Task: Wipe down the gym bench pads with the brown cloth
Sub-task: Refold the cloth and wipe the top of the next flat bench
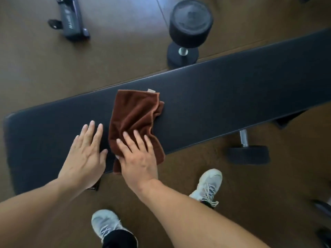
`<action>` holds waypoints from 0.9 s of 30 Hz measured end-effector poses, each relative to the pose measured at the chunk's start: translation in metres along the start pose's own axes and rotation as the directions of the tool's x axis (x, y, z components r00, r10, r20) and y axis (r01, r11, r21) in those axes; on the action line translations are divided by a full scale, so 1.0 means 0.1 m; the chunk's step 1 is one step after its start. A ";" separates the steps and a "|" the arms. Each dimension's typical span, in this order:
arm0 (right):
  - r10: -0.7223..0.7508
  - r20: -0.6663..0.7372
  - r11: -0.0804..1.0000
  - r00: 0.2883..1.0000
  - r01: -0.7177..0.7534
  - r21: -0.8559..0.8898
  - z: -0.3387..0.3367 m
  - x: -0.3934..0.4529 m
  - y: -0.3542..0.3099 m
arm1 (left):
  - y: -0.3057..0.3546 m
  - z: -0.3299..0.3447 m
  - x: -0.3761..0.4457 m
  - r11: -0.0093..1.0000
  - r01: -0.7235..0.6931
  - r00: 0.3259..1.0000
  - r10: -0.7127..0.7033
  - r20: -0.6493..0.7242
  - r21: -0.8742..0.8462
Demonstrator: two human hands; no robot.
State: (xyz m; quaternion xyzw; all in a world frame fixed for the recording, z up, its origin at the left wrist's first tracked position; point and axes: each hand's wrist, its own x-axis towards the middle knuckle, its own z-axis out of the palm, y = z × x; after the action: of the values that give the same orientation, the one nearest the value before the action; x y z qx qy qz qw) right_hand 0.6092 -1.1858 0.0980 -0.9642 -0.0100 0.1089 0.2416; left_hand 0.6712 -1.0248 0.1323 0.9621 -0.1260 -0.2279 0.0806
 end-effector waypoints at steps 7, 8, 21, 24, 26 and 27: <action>-0.094 0.113 0.981 0.989 0.112 -0.161 -0.02 0.39 0.13 | -0.10 -0.11 -0.05 0.999 0.003 0.998 -0.001 0.068 -0.032; -0.069 0.086 0.984 0.994 0.082 -0.160 -0.10 0.45 0.25 | 0.02 -0.08 0.00 0.999 -0.005 0.997 0.007 0.076 -0.038; 0.544 -0.290 0.796 0.787 -0.594 -0.120 -2.11 0.26 3.81 | 1.91 0.27 0.83 0.998 -0.025 1.000 0.025 0.001 0.051; 0.527 -0.311 0.804 0.791 -0.583 -0.120 -2.21 0.14 4.03 | 1.85 0.28 0.84 0.997 -0.046 0.999 0.048 -0.020 0.063; 0.537 -0.355 0.796 0.765 -0.599 -0.087 -2.13 0.16 3.93 | 1.82 0.32 0.86 0.995 -0.071 0.996 0.075 -0.053 0.067; 0.548 -0.378 0.790 0.746 -0.610 -0.061 -2.06 0.16 3.83 | 1.80 0.35 0.86 0.994 -0.082 0.994 0.087 -0.071 0.067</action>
State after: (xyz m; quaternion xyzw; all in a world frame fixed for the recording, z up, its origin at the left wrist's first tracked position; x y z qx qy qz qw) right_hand 0.6565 -1.6188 0.0923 -0.9405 0.3229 0.0086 0.1052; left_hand 0.6921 -1.2239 0.1040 0.9657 -0.1710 -0.1845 0.0637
